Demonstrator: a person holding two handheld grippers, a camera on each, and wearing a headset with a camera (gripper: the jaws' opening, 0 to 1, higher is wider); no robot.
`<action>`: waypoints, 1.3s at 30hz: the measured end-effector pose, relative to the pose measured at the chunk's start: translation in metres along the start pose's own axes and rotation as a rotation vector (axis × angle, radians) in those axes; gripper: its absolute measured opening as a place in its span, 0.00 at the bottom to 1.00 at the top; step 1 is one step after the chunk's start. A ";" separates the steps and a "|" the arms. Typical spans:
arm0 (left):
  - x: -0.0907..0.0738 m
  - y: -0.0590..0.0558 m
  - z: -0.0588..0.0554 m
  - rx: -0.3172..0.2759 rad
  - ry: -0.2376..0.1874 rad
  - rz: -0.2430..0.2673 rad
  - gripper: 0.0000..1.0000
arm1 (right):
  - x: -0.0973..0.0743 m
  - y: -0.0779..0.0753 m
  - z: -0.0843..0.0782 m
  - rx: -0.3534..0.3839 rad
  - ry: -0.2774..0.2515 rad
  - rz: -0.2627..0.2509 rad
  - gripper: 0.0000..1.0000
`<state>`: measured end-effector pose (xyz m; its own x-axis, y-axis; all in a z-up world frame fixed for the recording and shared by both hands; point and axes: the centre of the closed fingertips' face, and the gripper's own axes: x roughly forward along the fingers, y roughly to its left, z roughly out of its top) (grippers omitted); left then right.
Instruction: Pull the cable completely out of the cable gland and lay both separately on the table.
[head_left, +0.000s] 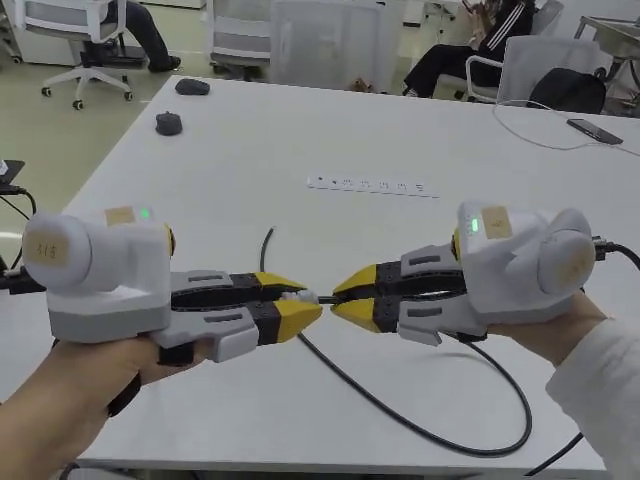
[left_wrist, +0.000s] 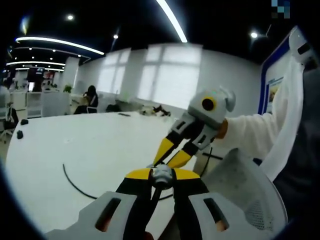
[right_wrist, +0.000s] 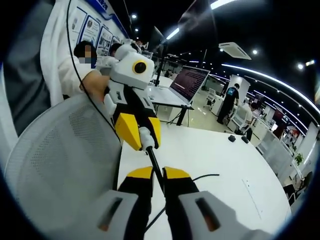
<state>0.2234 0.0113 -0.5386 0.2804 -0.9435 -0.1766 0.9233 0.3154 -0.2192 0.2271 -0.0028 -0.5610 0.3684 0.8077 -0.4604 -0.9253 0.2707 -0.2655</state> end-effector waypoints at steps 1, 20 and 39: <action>0.000 0.000 0.000 0.000 0.001 0.000 0.16 | 0.000 0.000 -0.001 0.000 0.004 -0.002 0.05; -0.001 0.000 0.001 -0.024 -0.016 -0.004 0.16 | -0.020 -0.012 -0.031 0.102 0.019 -0.073 0.05; -0.001 -0.003 0.004 -0.025 -0.027 -0.018 0.16 | -0.039 -0.019 -0.060 0.190 0.058 -0.138 0.05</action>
<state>0.2208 0.0110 -0.5341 0.2708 -0.9515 -0.1459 0.9215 0.3001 -0.2464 0.2353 -0.0712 -0.5887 0.4922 0.7263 -0.4798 -0.8640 0.4747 -0.1677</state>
